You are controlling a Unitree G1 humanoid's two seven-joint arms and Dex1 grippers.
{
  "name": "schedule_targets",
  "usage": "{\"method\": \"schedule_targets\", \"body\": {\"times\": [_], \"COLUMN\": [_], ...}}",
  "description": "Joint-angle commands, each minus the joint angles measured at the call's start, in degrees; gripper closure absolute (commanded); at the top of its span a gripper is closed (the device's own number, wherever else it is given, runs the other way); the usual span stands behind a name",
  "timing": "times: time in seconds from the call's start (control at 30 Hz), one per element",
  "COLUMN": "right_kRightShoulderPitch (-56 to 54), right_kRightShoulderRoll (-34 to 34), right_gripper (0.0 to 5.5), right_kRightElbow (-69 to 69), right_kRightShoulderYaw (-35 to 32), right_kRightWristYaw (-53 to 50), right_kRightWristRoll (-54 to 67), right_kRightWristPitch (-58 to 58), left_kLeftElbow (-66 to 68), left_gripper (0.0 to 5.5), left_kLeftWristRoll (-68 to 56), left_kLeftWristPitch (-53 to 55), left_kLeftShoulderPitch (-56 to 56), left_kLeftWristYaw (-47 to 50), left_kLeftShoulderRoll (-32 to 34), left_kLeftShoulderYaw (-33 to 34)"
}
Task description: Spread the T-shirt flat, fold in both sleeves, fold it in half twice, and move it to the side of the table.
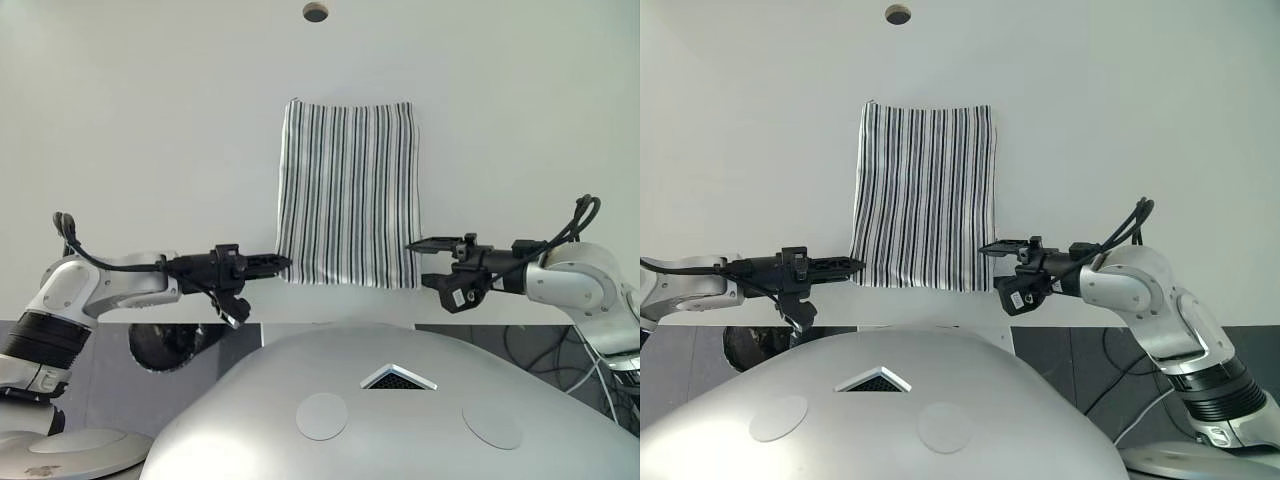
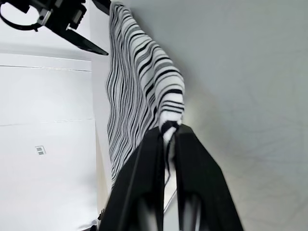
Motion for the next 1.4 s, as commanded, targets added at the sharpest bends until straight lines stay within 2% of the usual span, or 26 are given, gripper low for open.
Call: {"method": "schedule_targets", "body": {"times": [0.03, 0.2, 0.67, 0.8, 0.93, 1.13, 1.27, 1.4], "right_kRightShoulderPitch": [-0.56, -0.3, -1.78, -1.99, 0.97, 12.12, 19.04, 24.35], "right_kRightShoulderRoll": [-0.1, -1.26, -0.12, 0.14, -1.65, -5.16, -4.68, -3.57], "right_gripper": [2.59, 2.59, 5.41, 5.42, 5.42, 5.42, 5.42, 5.42], "right_kRightElbow": [0.97, 0.92, 2.09, 2.17, -0.01, -6.83, -10.76, -14.34], "right_kRightShoulderYaw": [2.57, 3.67, 4.4, 4.62, 2.01, -9.14, -16.23, -23.18], "right_kRightWristYaw": [0.86, 1.18, 0.38, 0.23, 0.4, 0.05, -0.04, 0.85], "right_kRightWristRoll": [-2.23, -2.42, -1.0, -0.04, 4.26, 14.94, 20.33, 25.7], "right_kRightWristPitch": [1.07, 1.3, 4.61, 5.18, 5.06, 3.19, 1.68, -0.02], "left_kLeftElbow": [0.63, -0.25, -3.74, -4.07, -5.02, -12.14, -16.61, -20.29], "left_gripper": [5.39, 5.4, 5.41, 5.41, 5.41, 5.41, 5.41, 5.41], "left_kLeftWristRoll": [1.03, -0.92, -7.65, -9.31, -13.57, -30.64, -42.31, -48.96], "left_kLeftWristPitch": [1.21, 1.3, 2.19, 1.6, 2.49, 7.43, 11.27, 12.16], "left_kLeftShoulderPitch": [1.08, 1.33, 2.08, 3.3, 4.69, 10.41, 14.61, 22.02], "left_kLeftWristYaw": [-2.86, -4.47, -10.68, -10.93, -12.46, -17.94, -20.45, -20.47], "left_kLeftShoulderRoll": [0.37, 1.01, 1.16, 1.16, 1.57, 6.24, 8.19, 8.23], "left_kLeftShoulderYaw": [-1.56, -1.05, -0.26, 0.35, 0.33, 1.74, 2.9, 7.06]}}
